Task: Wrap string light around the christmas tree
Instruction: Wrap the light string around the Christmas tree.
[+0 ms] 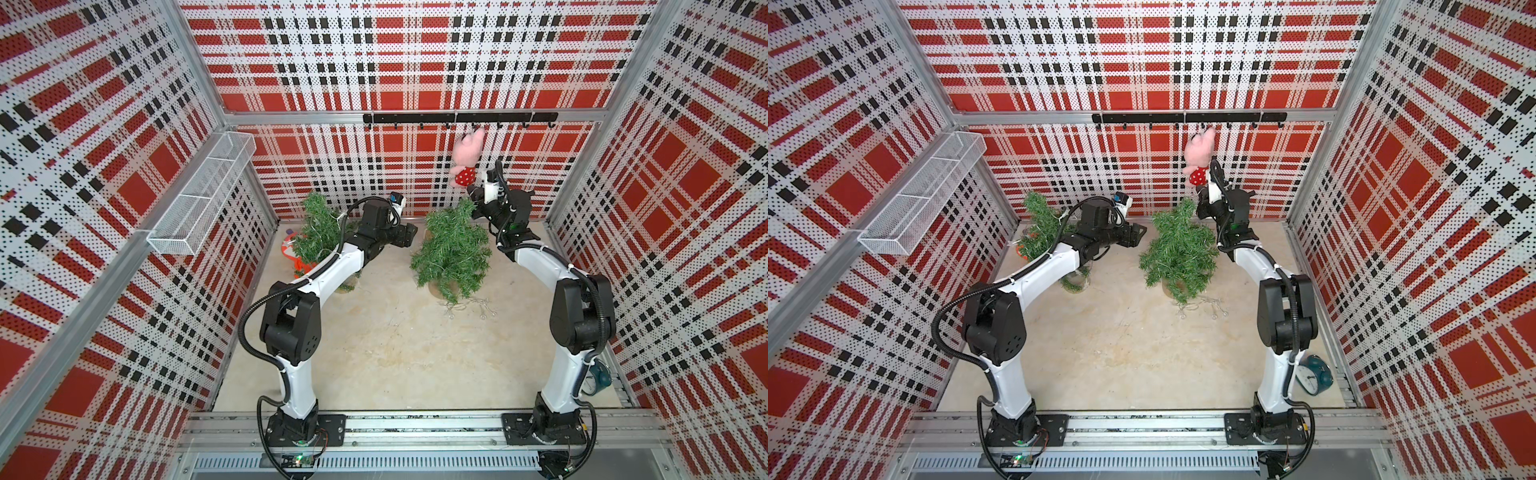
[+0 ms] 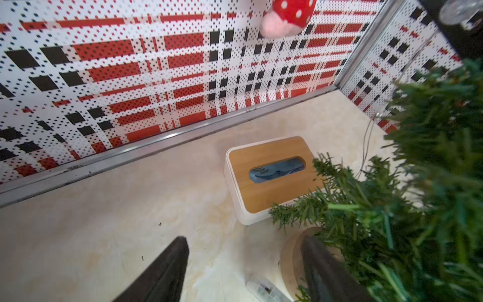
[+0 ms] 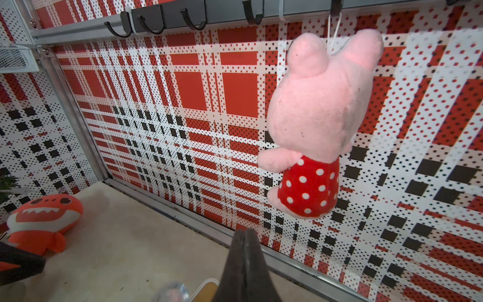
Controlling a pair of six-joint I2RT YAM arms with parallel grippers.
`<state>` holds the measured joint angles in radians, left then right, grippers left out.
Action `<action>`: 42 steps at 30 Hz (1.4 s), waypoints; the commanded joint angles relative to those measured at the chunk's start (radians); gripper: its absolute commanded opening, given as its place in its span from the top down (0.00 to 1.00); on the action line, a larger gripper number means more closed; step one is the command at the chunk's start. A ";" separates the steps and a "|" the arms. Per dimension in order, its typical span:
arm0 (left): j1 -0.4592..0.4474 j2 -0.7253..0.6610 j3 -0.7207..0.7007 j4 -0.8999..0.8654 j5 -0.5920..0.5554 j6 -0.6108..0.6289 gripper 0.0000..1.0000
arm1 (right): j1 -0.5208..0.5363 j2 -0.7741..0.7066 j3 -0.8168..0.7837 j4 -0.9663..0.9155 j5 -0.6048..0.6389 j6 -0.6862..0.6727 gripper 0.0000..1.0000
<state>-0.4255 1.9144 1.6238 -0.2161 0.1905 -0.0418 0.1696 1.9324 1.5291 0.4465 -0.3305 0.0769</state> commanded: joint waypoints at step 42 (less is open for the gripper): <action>-0.037 0.442 0.307 0.822 0.468 -0.207 0.12 | 0.042 0.106 0.061 0.324 -0.268 0.249 1.00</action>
<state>-0.4496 2.3844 1.9335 0.5533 0.6212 -0.2363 0.2028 2.0304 1.5970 0.7284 -0.5713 0.3157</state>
